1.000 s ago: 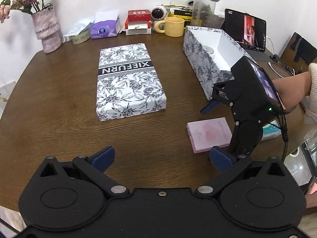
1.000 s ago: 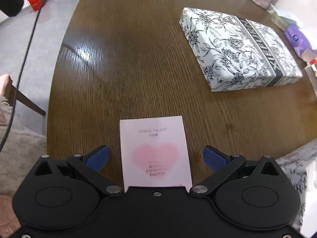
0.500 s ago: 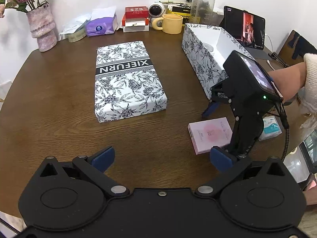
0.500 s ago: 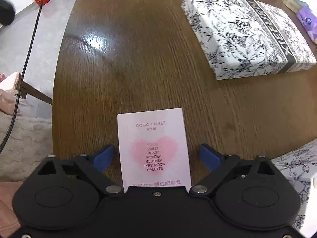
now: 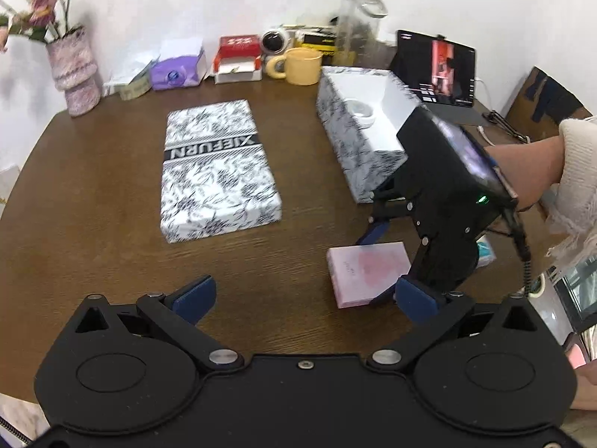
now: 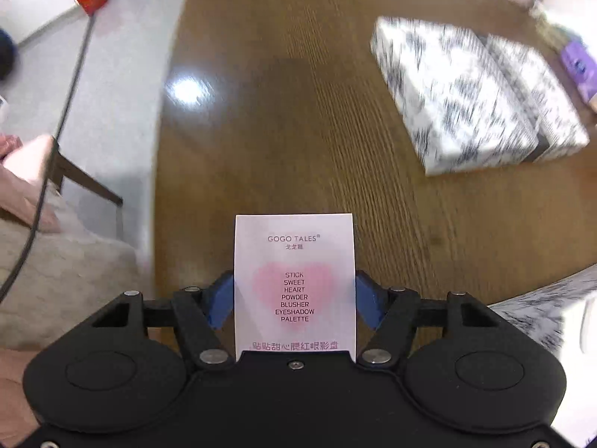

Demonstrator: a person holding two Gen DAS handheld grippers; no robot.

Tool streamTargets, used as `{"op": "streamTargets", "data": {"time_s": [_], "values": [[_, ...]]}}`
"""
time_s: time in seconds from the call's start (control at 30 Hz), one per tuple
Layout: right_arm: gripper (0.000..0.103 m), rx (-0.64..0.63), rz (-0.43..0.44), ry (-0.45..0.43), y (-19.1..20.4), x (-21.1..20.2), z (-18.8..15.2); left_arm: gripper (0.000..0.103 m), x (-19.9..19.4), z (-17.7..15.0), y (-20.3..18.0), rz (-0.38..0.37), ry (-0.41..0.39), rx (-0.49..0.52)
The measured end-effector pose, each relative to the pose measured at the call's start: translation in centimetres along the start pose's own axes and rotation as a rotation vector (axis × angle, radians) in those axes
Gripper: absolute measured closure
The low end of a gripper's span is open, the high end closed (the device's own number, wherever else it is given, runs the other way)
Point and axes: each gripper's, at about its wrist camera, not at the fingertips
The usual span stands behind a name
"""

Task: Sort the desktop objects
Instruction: 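Carry the pink box with the right gripper into the open box and release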

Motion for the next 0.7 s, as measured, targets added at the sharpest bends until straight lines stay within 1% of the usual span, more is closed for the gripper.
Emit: {"op": "streamTargets", "data": {"time_s": [0.07, 0.13, 0.2, 0.27, 0.33, 0.4, 0.47, 0.53, 0.6, 0.7], "values": [[0.034, -0.018, -0.022, -0.031, 0.8, -2.8, -0.3, 0.000, -0.1, 0.8, -0.6, -0.014, -0.002, 0.005], [0.034, -0.046, -0.063, -0.055, 1.7, -5.7, -0.4, 0.000, 0.0, 1.8, -1.1, -0.035, -0.009, 0.004], [0.034, -0.048, -0.109, -0.089, 1.3, -8.6, -0.3, 0.000, 0.1, 2.8, -1.5, -0.055, -0.016, 0.003], [0.034, -0.030, -0.152, -0.112, 0.3, -11.6, -0.7, 0.000, 0.3, 3.9, -2.0, -0.076, -0.023, 0.003], [0.034, -0.011, -0.196, -0.115, -1.1, -14.2, -1.2, 0.000, 0.4, 4.9, -2.4, -0.096, -0.030, 0.002], [0.034, 0.007, -0.230, -0.105, -3.2, -15.7, -1.8, 0.000, 0.5, 5.9, -2.9, -0.117, -0.037, 0.001], [0.034, 0.032, -0.264, -0.102, -5.7, -17.5, -3.1, 0.000, 0.7, 6.9, -3.3, -0.137, -0.044, 0.001], [0.034, 0.065, -0.296, -0.092, -9.1, -17.3, -4.0, 0.000, 0.8, 7.9, -3.7, -0.158, -0.051, 0.000], [0.034, 0.101, -0.313, -0.066, -12.5, -16.1, -4.6, 0.000, 1.1, 9.0, -3.9, -0.176, -0.058, -0.004], [0.034, 0.088, -0.277, 0.006, -17.4, -12.1, -4.8, 0.000, 3.2, 11.5, -3.0, -0.190, -0.060, 0.001]]}}
Point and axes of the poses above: each gripper's, at about its wrist camera, not at the fingertips, and x roughly the way its jaws point, y to its left, z to its top, and after that the axes turned 4 degrees about y, right-handed
